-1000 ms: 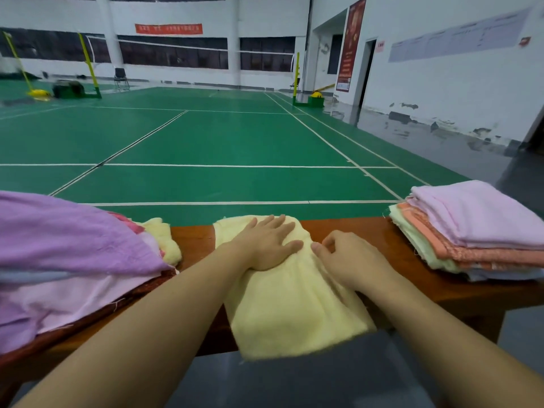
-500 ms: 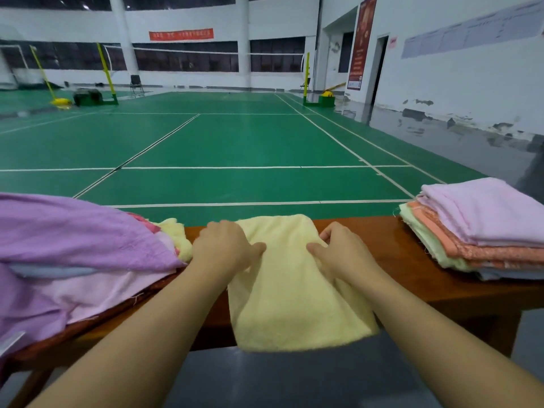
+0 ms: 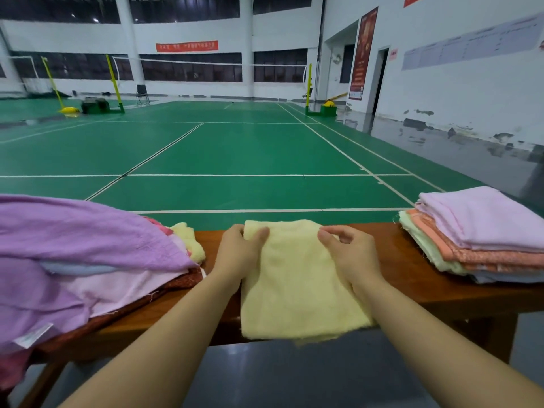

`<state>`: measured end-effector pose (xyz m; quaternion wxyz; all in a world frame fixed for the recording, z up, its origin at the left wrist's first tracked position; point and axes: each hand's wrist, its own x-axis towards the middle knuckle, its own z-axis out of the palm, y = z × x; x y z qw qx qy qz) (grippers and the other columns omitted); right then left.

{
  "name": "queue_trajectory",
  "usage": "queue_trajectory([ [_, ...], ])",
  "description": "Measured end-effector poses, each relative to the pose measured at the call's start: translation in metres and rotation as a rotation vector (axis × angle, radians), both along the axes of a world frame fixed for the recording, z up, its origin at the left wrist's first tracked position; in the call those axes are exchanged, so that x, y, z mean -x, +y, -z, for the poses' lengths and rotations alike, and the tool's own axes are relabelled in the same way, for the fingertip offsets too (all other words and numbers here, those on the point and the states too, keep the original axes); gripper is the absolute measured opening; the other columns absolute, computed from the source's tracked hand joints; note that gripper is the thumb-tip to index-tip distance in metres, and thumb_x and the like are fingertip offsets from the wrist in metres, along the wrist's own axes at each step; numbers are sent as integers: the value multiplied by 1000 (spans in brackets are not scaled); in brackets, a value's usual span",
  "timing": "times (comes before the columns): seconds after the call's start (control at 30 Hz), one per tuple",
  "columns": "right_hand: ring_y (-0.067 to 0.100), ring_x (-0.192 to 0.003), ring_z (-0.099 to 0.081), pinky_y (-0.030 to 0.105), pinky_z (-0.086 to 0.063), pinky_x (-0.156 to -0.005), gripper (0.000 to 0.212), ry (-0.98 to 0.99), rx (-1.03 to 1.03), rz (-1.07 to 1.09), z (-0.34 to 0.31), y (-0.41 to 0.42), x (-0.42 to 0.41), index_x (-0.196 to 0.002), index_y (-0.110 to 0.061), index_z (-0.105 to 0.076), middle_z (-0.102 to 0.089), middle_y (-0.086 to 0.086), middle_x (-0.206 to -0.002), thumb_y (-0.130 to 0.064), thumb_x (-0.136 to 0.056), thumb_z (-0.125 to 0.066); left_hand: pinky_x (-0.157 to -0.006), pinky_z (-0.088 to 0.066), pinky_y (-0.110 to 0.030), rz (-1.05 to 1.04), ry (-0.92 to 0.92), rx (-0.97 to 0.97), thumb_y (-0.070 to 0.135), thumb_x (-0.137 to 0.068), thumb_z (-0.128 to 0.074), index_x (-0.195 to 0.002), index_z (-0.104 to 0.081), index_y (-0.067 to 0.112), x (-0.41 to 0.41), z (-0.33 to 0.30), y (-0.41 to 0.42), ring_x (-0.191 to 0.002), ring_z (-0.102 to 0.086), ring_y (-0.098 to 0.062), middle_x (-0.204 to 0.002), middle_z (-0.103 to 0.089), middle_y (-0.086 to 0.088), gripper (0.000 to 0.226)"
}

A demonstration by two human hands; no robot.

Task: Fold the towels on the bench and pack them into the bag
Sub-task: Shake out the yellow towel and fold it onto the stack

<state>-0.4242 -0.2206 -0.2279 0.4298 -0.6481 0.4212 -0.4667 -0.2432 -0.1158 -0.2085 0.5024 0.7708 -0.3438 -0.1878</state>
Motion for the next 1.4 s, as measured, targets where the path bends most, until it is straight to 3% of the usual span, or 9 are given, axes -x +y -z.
queue_trajectory([
  [0.03,-1,-89,-66,15,-48,-68,12,-38,-23,-4,-1,0,1,-98,-26,-78,-74,-15,-92,-31,-87,-79,-75,-48,-29,-5,47,32,50,-97,-59,-119,-57,15,1,-1,2,-96,-60,-13,-115,-64,0,41],
  [0.2,-3,-84,-69,13,-50,-67,12,-72,-41,-35,0,1,2,-94,-24,-79,-76,-12,-87,-30,-84,-82,-108,-43,-44,67,38,-145,54,-102,-45,-151,-30,6,10,-3,0,-132,-48,-32,-147,-47,-12,70],
  [0.3,-1,-87,-70,18,-53,-71,10,-92,-47,-37,1,-1,3,-93,-26,-78,-77,-13,-89,-30,-84,-81,-100,-50,-46,57,229,-165,54,-99,-52,-146,-36,6,4,-2,-2,-115,-57,-31,-131,-57,-12,69],
  [0.47,-1,-82,-71,16,-53,-65,8,-115,-51,-32,2,-2,3,-92,-26,-78,-77,-14,-84,-29,-85,-81,-60,-54,-31,114,550,-127,34,-94,-71,-132,-48,2,8,-10,4,-90,-69,-27,-111,-68,-13,54],
  [0.63,0,-80,-71,18,-54,-64,9,-120,-49,-45,2,-1,2,-92,-25,-78,-77,-14,-84,-29,-85,-81,-71,-54,-36,46,566,-53,35,-87,-79,-130,-45,8,16,-8,0,-94,-65,-27,-112,-63,-9,61],
  [0.77,0,-81,-71,21,-55,-67,10,-127,-48,-53,1,-1,3,-94,-25,-78,-77,-13,-85,-29,-84,-81,-52,-55,-33,55,806,15,10,-94,-70,-116,-57,2,22,-19,8,-81,-69,-29,-100,-72,-17,26],
  [1.0,9,-85,-73,30,-60,-73,10,-128,-69,-85,0,1,-1,-94,-24,-79,-78,-7,-89,-29,-84,-81,-93,-55,-51,120,1028,-9,5,-93,-67,-106,-66,-6,19,-34,16,-98,-71,-36,-100,-75,-23,17],
  [1.17,3,-81,-72,18,-54,-64,10,-148,-57,-93,-5,8,-4,-94,-24,-78,-78,-9,-87,-29,-85,-80,-77,-58,-45,-18,849,32,18,-84,-81,-126,-53,3,9,-27,16,-96,-68,-34,-109,-70,-14,53],
  [1.4,3,-83,-73,16,-55,-69,9,-286,49,-71,-22,19,-9,-92,-22,-77,-78,-6,-90,-23,-83,-82,-112,-30,-43,-111,92,265,39,-90,-74,-151,-20,37,18,-29,26,-136,-43,-27,-147,-46,-7,81],
])
